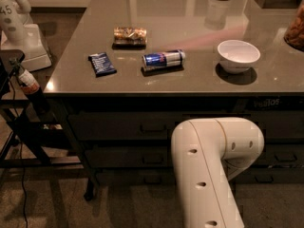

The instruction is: Close bottom drawer

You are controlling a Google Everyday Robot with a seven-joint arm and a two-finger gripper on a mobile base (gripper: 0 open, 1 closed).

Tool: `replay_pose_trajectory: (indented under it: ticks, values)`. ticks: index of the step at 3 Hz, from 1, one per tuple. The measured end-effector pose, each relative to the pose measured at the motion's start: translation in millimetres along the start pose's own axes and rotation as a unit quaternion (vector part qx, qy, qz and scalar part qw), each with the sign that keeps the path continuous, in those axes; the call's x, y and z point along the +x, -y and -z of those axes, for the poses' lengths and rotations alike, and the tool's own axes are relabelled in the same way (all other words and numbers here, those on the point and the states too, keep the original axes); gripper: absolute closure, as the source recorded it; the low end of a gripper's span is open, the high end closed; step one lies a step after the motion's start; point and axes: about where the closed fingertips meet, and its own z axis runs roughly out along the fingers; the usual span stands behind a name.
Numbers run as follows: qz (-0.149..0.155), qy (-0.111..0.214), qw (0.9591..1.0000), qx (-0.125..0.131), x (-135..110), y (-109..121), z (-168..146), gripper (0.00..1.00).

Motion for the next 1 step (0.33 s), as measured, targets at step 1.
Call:
replay_pose_trajectory:
  ticks: [1]
  values:
    - [0.000, -0.015, 0.9999, 0.000, 17.5, -0.9, 4.5, 0.82]
